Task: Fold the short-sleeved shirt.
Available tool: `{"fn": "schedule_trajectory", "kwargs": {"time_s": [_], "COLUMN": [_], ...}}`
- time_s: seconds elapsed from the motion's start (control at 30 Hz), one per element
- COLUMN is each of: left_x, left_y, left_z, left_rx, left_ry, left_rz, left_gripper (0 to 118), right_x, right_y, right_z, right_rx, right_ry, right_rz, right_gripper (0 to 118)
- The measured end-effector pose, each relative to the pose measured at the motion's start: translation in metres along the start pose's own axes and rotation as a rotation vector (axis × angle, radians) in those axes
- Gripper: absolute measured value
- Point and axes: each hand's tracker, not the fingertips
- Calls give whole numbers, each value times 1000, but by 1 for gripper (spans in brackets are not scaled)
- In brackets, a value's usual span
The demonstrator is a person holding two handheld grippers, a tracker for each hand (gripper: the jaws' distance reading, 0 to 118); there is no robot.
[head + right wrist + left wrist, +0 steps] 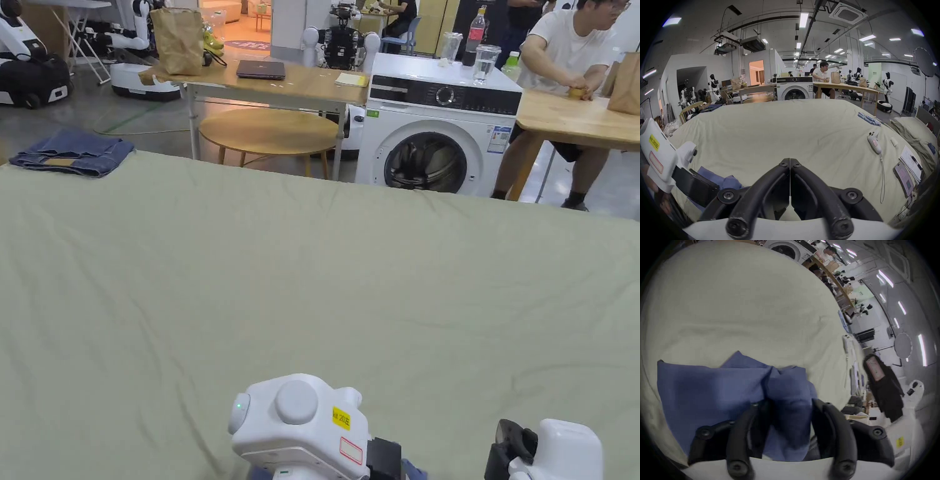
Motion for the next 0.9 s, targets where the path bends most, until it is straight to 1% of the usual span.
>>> {"fn": "schedule_trajectory", "kwargs": {"time_s": [0.1,0.17,0.2,0.23,0.27,0.33,0.37,0.4,0.5,0.6,0.73,0.83,0.9], "left_x": [7,6,5,5,4,0,-2,-7,-16,-17,-21,-15,-9], "left_y": [-5,-7,-8,-9,-9,-10,-9,-8,-8,-8,-10,-14,-16], "left_z": [20,34,41,46,48,44,38,30,-3,-32,-61,-70,-66], "left_rx": [15,54,76,97,115,138,132,123,26,22,2,0,2], "left_ry": [8,-63,-101,-130,-146,-152,-149,-159,-232,-182,-208,-128,-133], "left_rz": [-50,-56,-42,-34,-52,-82,-83,-78,-35,-57,-27,-112,-133], "left_gripper": [52,52,49,39,26,16,7,5,1,0,0,0,0], "right_x": [0,1,1,2,2,2,2,2,2,2,3,3,4], "right_y": [0,0,0,0,0,0,0,0,-2,-3,-4,-5,-4], "right_z": [1,1,2,2,3,3,3,4,4,4,5,5,6], "right_rx": [-4,-5,-4,-3,-1,0,-1,-1,-5,-6,-8,-6,0], "right_ry": [1,1,1,-1,-1,-1,-1,-1,-1,-4,-5,-6,-1], "right_rz": [7,10,10,7,4,-2,-3,-2,2,0,-8,-6,-5], "right_gripper": [0,0,0,0,0,0,0,0,0,0,0,0,0]}}
